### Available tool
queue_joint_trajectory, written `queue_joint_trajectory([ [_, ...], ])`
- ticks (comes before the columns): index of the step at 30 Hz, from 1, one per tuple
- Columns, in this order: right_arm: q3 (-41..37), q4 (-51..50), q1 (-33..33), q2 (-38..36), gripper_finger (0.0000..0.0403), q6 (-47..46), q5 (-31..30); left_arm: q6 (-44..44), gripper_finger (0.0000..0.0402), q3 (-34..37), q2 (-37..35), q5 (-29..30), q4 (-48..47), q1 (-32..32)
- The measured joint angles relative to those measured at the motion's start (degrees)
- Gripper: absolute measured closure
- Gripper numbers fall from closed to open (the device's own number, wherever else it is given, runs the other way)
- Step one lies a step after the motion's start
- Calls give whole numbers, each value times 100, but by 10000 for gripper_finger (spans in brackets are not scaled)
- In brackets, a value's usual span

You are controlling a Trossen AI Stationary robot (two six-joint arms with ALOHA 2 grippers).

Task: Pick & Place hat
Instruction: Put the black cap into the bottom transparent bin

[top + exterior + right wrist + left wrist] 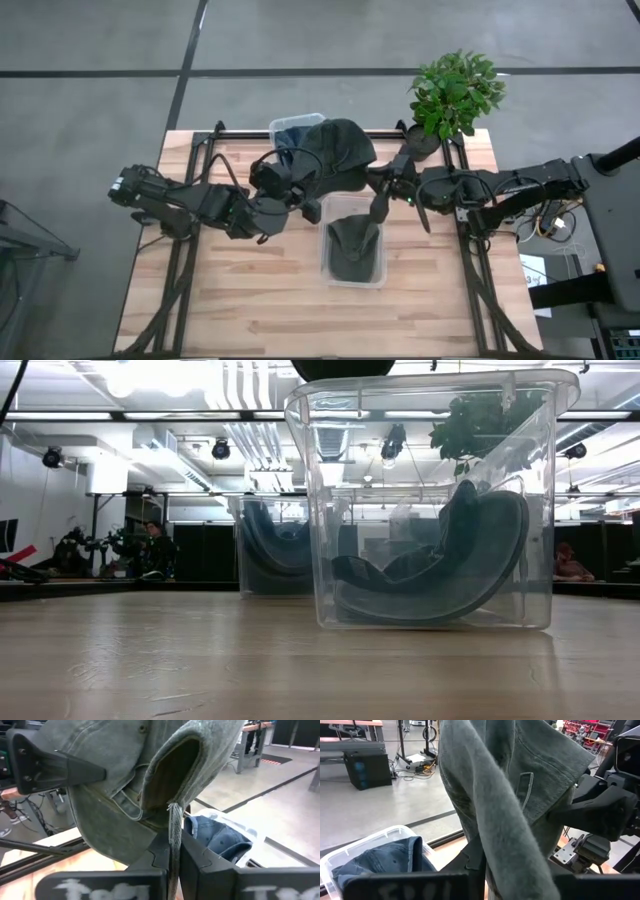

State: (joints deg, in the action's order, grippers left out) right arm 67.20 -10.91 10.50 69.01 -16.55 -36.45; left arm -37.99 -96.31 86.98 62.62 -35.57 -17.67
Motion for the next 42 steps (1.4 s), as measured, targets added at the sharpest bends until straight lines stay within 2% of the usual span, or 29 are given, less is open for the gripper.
queue_joint_trajectory([
  [6, -2, -86, 0, -2, 394, -125, -105, 4, 335, 0, -92, 19, -206, 13],
  [13, -2, -89, -2, -17, 394, -150, -109, 46, 261, -2, -206, 201, -409, 15],
  [16, -2, -90, -7, -41, 394, -280, -108, 470, 230, -4, -334, 175, -645, 15],
  [21, -4, -507, -7, -175, 394, -971, -109, 464, 215, -4, -705, 117, -1237, -57],
  [27, -4, -1762, 34, -347, 393, -2653, -53, -658, 214, -4, -1186, 126, -2715, -143],
  [33, -26, -1930, 108, -287, 392, -3726, 975, -2496, 214, -4, -1357, 137, -4877, -160],
  [35, -49, -2006, 143, -220, 392, -4093, 1124, -3181, 214, 20, -1356, 137, -5465, -160],
  [42, -124, -3068, 556, -70, 392, -5769, 1113, -3571, 214, 759, -1610, 141, -5402, -179],
])
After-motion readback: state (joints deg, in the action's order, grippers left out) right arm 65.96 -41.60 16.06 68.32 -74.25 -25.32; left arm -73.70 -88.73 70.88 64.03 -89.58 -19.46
